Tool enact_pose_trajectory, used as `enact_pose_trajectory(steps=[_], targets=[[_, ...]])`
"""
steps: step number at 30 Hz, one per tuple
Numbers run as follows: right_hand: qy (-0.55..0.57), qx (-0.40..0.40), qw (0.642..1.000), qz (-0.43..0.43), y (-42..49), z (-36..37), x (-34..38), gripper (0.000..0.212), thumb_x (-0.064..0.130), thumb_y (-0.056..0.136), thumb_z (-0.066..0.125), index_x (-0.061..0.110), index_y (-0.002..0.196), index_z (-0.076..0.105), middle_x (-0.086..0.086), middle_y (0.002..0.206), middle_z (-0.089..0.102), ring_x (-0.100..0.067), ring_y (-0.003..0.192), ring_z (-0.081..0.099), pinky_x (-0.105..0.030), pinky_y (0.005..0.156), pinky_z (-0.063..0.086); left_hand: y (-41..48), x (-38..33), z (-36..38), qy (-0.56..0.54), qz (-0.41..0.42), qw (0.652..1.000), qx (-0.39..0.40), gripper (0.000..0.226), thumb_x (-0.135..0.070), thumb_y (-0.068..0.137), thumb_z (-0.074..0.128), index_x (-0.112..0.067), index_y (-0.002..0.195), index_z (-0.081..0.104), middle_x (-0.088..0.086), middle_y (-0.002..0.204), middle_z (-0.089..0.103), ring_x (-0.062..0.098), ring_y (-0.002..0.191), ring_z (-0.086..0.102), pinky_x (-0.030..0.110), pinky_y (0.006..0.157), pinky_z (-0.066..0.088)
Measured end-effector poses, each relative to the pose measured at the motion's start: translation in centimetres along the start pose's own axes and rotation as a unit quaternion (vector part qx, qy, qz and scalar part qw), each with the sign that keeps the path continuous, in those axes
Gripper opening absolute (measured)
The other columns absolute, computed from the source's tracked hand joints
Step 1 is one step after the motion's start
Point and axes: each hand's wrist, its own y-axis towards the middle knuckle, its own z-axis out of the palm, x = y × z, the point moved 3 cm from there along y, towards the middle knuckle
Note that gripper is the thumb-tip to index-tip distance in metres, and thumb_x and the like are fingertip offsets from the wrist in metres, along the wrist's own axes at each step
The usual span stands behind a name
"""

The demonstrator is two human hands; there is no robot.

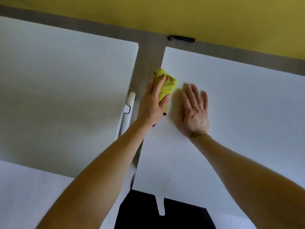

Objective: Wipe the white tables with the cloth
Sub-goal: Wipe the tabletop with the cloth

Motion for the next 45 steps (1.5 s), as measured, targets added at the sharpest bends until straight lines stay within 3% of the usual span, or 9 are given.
enact_pose_trajectory(steps=[4,9,13,18,27,33,36,41,45], targets=[[-0.02,0.022,1.0,-0.001,0.3,-0.1,0.0,0.062,0.024,0.108,0.05,0.013,0.168,0.037,-0.013,0.178,0.027,-0.034,0.168,0.014,-0.064,0.133,0.009,-11.2,1.7,-1.0,-0.014,-0.018,1.0,0.012,0.064,-0.039,0.11,0.059,-0.037,0.168,0.034,-0.01,0.179,0.019,0.012,0.159,0.034,0.034,0.115,0.047],[-0.039,0.053,0.998,0.009,0.7,-0.4,0.3,0.062,0.023,0.11,0.048,0.013,0.169,0.033,-0.012,0.18,0.022,-0.032,0.169,0.008,-0.067,0.132,0.007,-23.3,2.8,-2.7,-0.025,-0.042,0.997,0.055,0.064,-0.053,0.109,0.052,-0.045,0.168,0.029,-0.021,0.178,0.014,0.015,0.157,0.041,0.037,0.115,0.053],[-0.059,0.038,0.997,0.045,-1.4,-2.2,1.9,0.061,0.044,0.111,0.04,0.013,0.165,0.042,-0.009,0.179,0.025,-0.03,0.169,0.009,-0.065,0.134,-0.001,-18.8,2.7,-2.2,-0.032,-0.04,0.997,0.05,0.063,-0.047,0.109,0.057,-0.043,0.167,0.033,-0.011,0.178,0.02,0.02,0.152,0.047,0.04,0.11,0.055],[-0.05,0.063,0.996,0.024,-6.5,-1.8,1.3,0.063,0.04,0.112,0.042,0.016,0.17,0.032,-0.005,0.181,0.019,-0.028,0.169,0.007,-0.066,0.133,0.007,-9.8,2.0,-1.0,-0.056,-0.027,0.998,0.02,0.064,-0.046,0.108,0.058,-0.035,0.167,0.037,0.0,0.176,0.028,0.014,0.154,0.038,0.043,0.117,0.047],[-0.076,0.053,0.996,0.02,-7.0,-1.0,1.4,0.07,0.041,0.11,0.037,0.015,0.173,0.022,-0.006,0.182,0.013,-0.027,0.17,0.004,-0.063,0.134,0.005,-29.4,3.8,-2.8,-0.072,-0.032,0.995,0.053,0.061,-0.052,0.111,0.05,-0.051,0.167,0.026,-0.015,0.179,0.018,-0.006,0.157,0.028,0.008,0.115,0.035],[-0.066,0.046,0.997,0.014,-6.8,-0.9,1.0,0.07,0.038,0.108,0.042,0.014,0.172,0.026,-0.005,0.182,0.016,-0.025,0.17,0.005,-0.062,0.134,0.007,-11.5,2.7,-1.1,-0.057,-0.013,0.998,0.019,0.064,-0.047,0.107,0.055,-0.036,0.167,0.035,0.0,0.175,0.03,0.019,0.153,0.043,0.037,0.117,0.045],[-0.066,0.037,0.997,0.012,-7.0,-0.9,0.9,0.069,0.039,0.109,0.042,0.014,0.172,0.027,-0.004,0.182,0.016,-0.024,0.17,0.005,-0.062,0.134,0.008,-5.0,1.1,-0.6,-0.058,-0.006,0.998,0.009,0.062,-0.041,0.11,0.058,-0.034,0.167,0.036,0.0,0.175,0.032,0.018,0.153,0.043,0.03,0.114,0.043],[-0.065,0.047,0.997,0.016,-7.2,-0.9,1.1,0.073,0.037,0.109,0.05,0.016,0.173,0.024,-0.004,0.182,0.015,-0.024,0.17,0.003,-0.062,0.134,0.008,-17.4,3.1,-1.3,-0.069,-0.009,0.998,0.009,0.062,-0.047,0.111,0.052,-0.038,0.169,0.032,-0.009,0.177,0.026,0.0,0.16,0.027,0.003,0.117,0.025],[-0.062,0.062,0.996,0.021,-7.2,-1.1,1.3,0.073,0.039,0.109,0.048,0.015,0.173,0.022,-0.005,0.182,0.013,-0.026,0.17,0.001,-0.063,0.134,0.007,-25.2,3.1,-2.4,-0.055,-0.041,0.996,0.049,0.06,-0.049,0.111,0.05,-0.051,0.167,0.026,-0.017,0.177,0.021,0.006,0.162,0.029,0.005,0.115,0.031]])
